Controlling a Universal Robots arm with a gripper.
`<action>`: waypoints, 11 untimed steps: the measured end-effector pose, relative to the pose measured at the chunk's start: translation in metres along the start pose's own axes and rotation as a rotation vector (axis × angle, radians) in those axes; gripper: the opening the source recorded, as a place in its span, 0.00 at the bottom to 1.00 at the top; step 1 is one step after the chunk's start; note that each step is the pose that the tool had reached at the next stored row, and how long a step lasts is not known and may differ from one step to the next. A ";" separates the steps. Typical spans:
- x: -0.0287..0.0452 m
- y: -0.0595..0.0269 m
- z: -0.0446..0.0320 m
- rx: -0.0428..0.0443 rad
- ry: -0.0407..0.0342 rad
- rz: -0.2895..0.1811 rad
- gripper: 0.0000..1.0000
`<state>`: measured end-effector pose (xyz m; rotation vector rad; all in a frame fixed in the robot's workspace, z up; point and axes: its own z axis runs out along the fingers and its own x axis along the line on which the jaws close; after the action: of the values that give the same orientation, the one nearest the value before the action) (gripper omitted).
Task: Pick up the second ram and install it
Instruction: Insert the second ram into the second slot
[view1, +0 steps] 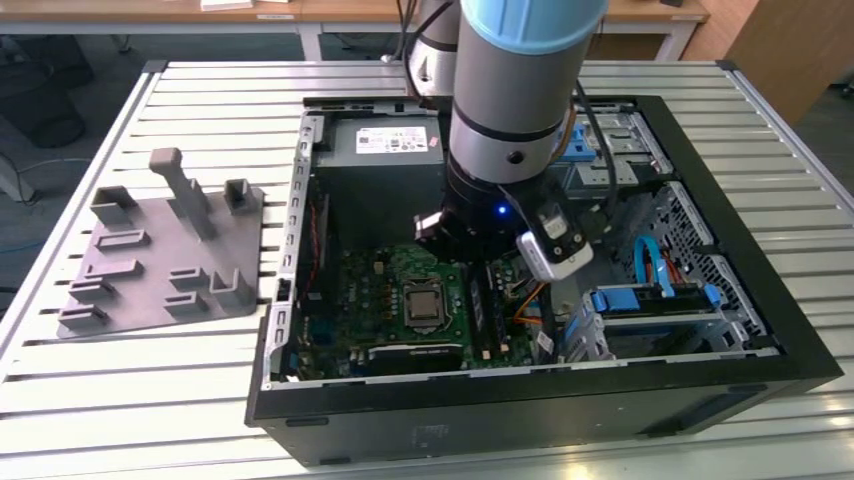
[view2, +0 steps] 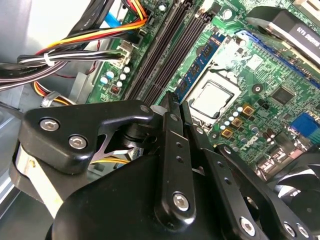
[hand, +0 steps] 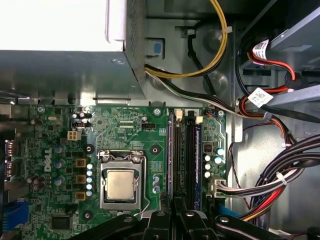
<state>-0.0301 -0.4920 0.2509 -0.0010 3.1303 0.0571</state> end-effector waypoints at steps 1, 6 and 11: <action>0.0000 -0.0001 0.0006 0.0000 0.0000 0.000 0.14; 0.0000 -0.0006 0.0038 0.0000 0.0000 0.000 0.14; 0.0001 -0.0009 0.0065 0.0000 0.0000 0.000 0.14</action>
<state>-0.0301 -0.4926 0.2444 -0.0010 3.1303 0.0571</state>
